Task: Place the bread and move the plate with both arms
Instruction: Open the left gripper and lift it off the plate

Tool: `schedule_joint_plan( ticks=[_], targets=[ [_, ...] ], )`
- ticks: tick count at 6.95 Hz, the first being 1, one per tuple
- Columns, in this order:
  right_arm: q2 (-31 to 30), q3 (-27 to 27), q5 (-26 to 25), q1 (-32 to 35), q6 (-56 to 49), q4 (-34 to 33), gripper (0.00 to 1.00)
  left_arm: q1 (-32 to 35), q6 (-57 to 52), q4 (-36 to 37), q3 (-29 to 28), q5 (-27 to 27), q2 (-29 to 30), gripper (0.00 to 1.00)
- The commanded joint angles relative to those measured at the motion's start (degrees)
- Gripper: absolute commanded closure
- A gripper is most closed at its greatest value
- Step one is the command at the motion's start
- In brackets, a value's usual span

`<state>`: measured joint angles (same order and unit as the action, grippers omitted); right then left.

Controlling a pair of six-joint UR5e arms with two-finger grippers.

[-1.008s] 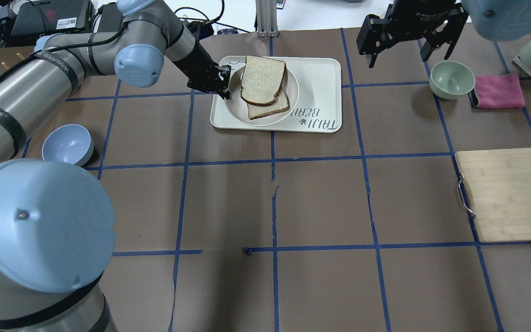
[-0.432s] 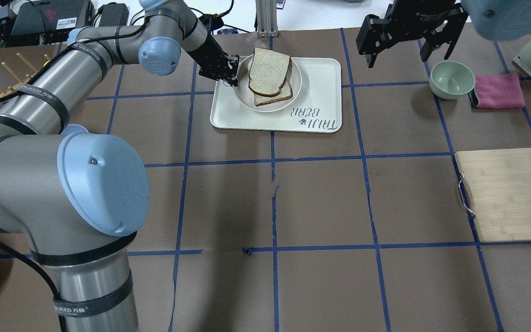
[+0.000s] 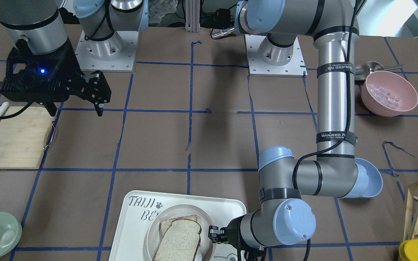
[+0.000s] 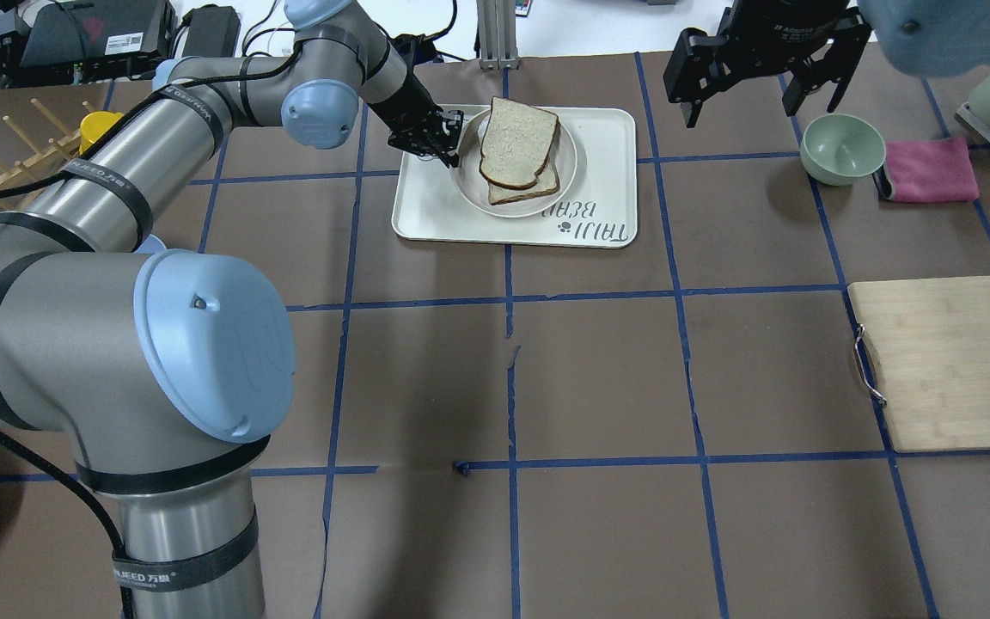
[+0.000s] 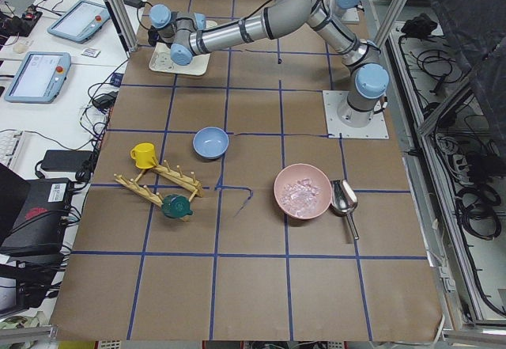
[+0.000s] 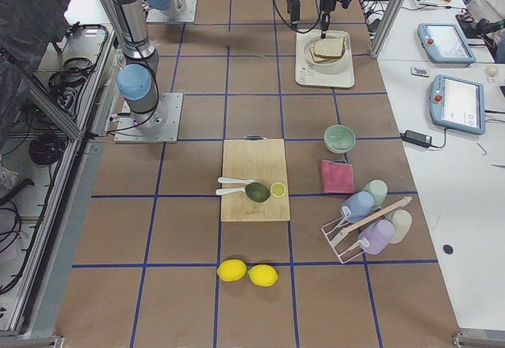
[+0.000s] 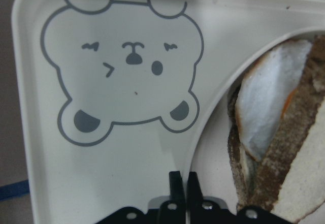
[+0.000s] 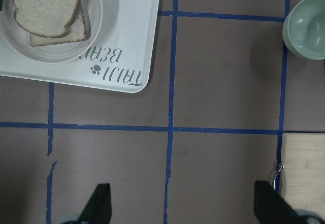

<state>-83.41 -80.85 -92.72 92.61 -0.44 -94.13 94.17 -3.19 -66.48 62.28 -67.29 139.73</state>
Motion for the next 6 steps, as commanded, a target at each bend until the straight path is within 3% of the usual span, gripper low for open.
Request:
schedule_joint_plan(
  ticks=[1,3,5,6],
  targets=[
    [0.0,0.0,0.2,0.0,0.0,0.0,0.0,0.1,1.5,-2.5,0.2,-0.4,-2.0,0.0],
    [0.0,0.0,0.2,0.0,0.0,0.0,0.0,-0.6,1.3,-9.2,-0.1,-8.0,-7.1,0.0],
    [0.0,0.0,0.3,-0.1,0.0,0.3,0.0,-4.4,1.3,-16.6,0.6,-8.2,-13.6,0.0],
    [0.0,0.0,0.3,-0.1,0.0,0.2,0.0,-5.9,1.3,-20.0,0.6,-11.3,-17.0,0.0]
  ],
)
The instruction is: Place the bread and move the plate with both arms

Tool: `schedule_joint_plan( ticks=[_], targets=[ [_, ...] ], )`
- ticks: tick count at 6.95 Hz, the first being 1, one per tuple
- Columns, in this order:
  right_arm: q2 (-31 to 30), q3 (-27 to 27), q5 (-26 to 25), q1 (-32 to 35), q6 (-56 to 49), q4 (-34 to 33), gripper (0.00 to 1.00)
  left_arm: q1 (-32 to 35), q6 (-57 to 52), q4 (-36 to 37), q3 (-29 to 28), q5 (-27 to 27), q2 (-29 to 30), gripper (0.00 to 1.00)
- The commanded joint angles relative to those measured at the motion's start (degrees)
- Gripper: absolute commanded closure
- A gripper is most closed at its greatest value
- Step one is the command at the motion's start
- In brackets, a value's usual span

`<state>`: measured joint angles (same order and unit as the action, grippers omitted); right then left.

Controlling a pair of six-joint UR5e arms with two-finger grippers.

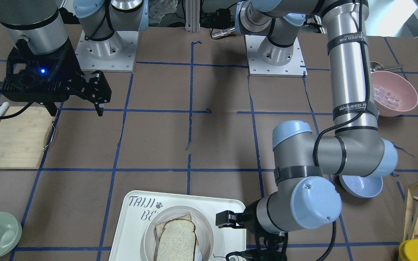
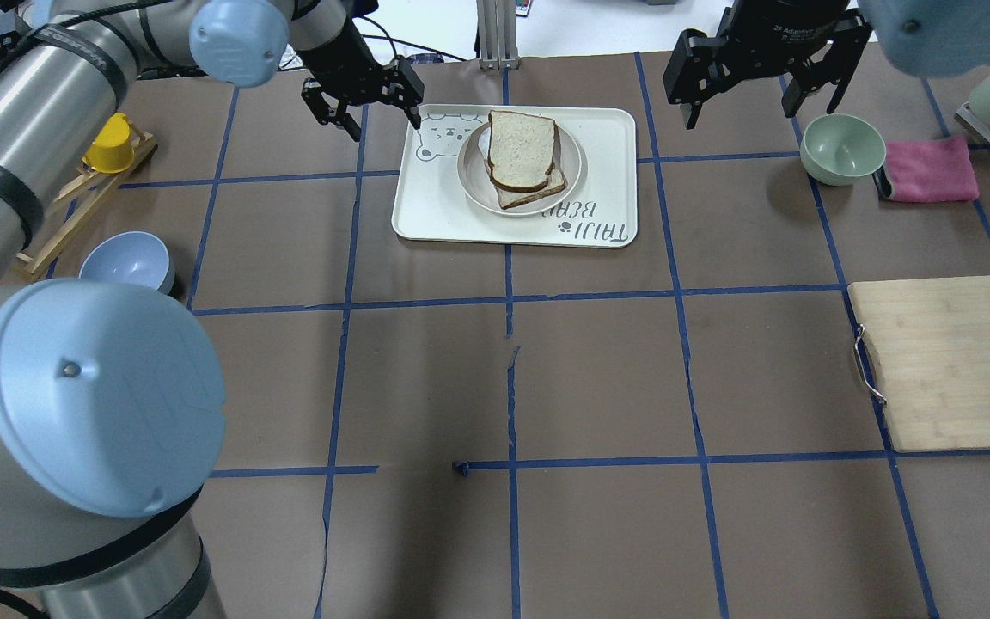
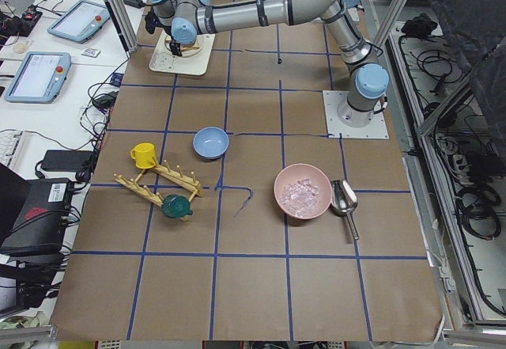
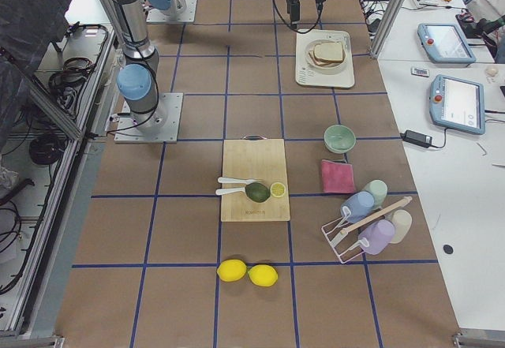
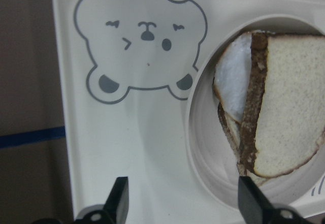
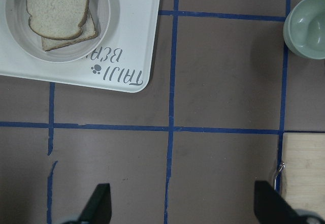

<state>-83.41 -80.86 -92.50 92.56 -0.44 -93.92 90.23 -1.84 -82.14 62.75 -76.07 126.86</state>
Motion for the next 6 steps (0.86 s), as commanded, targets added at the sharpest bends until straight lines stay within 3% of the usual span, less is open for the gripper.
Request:
schedule_joint_plan(
  ticks=[1,4,6],
  targets=[
    [0.0,0.0,0.2,0.0,0.0,0.2,0.0,-3.1,0.1,-7.5,0.6,-8.0,-6.9,0.0],
    [-0.1,0.1,0.5,0.0,0.0,0.2,0.0,-5.1,0.5,-17.5,3.2,-8.9,-17.7,0.0],
    [-0.2,0.1,0.5,0.0,0.0,0.2,0.0,-5.0,1.2,-14.2,14.8,-8.7,-23.5,0.0]
  ],
)
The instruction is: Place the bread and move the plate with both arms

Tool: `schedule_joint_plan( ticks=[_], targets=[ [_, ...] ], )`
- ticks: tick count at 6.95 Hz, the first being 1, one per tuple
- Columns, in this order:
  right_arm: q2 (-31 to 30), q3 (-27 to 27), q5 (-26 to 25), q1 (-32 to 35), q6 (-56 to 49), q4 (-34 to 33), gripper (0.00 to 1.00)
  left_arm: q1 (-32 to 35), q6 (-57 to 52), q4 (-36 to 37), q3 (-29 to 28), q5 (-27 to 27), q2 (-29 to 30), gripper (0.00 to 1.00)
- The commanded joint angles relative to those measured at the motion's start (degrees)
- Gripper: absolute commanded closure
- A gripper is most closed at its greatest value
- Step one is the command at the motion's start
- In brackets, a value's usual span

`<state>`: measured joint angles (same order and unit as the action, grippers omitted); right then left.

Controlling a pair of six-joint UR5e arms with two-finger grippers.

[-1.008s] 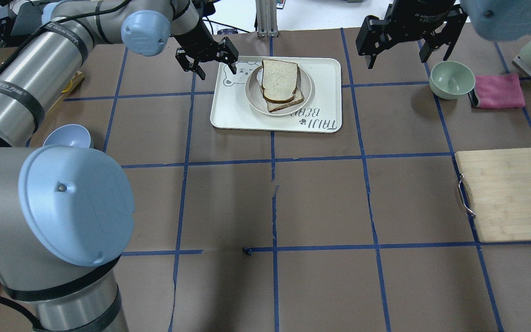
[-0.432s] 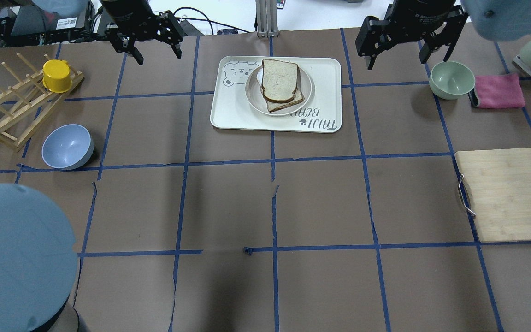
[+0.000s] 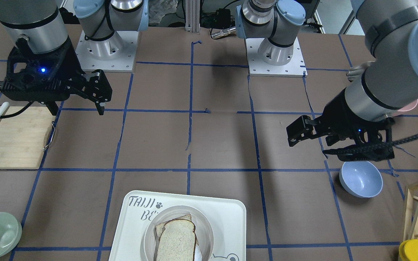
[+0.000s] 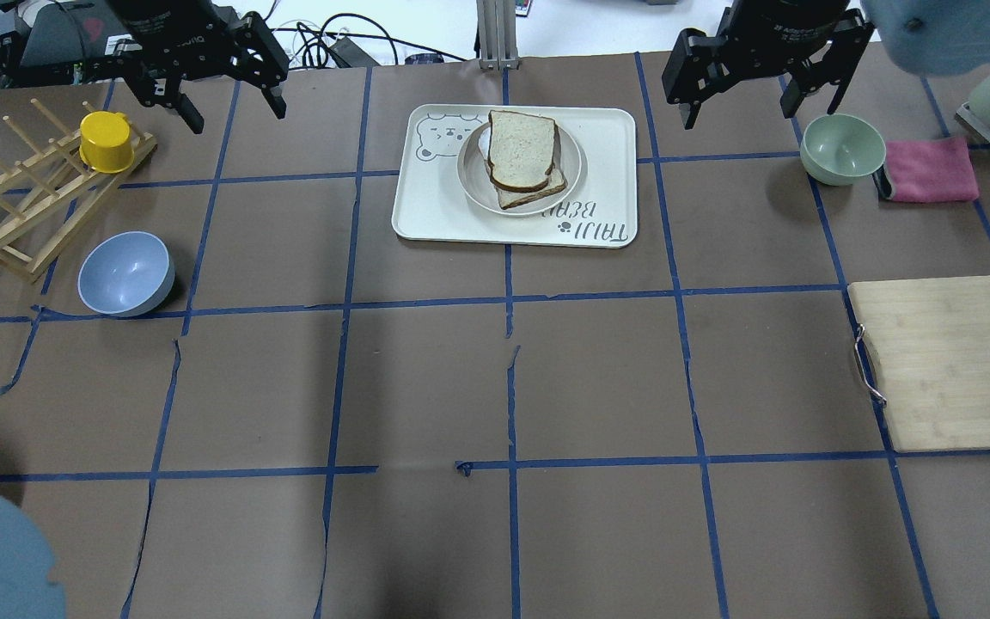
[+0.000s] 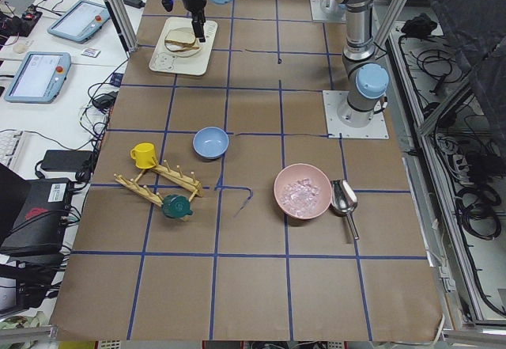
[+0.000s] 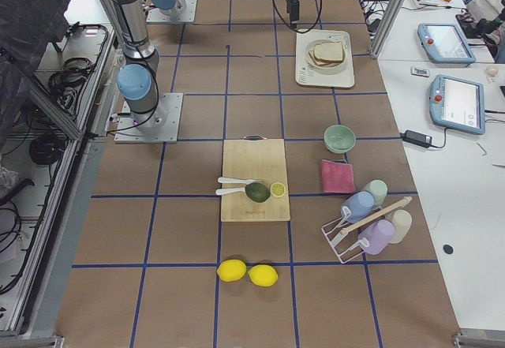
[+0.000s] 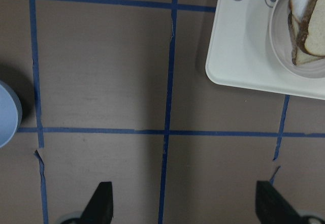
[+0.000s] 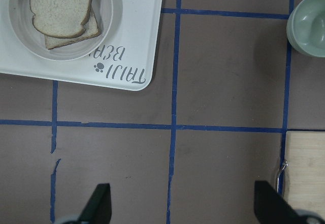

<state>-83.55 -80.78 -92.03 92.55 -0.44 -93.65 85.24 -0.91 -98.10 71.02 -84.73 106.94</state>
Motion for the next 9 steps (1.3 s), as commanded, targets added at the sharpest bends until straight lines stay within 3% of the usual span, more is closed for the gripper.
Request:
schedule_joint_plan(
  ticks=[1,3,9],
  targets=[
    [0.1,0.0,-0.1,0.0,0.0,0.0,0.0,-0.1,1.7,7.0,11.9,-0.1,-6.7,0.0],
    [0.1,0.0,-0.1,0.0,0.0,-0.1,0.0,-0.1,1.7,6.9,16.1,-4.8,-12.0,0.0],
    [0.0,0.0,-0.1,0.0,-0.2,-0.2,0.0,-0.1,1.6,4.8,16.3,-4.9,-14.3,0.0]
  ],
)
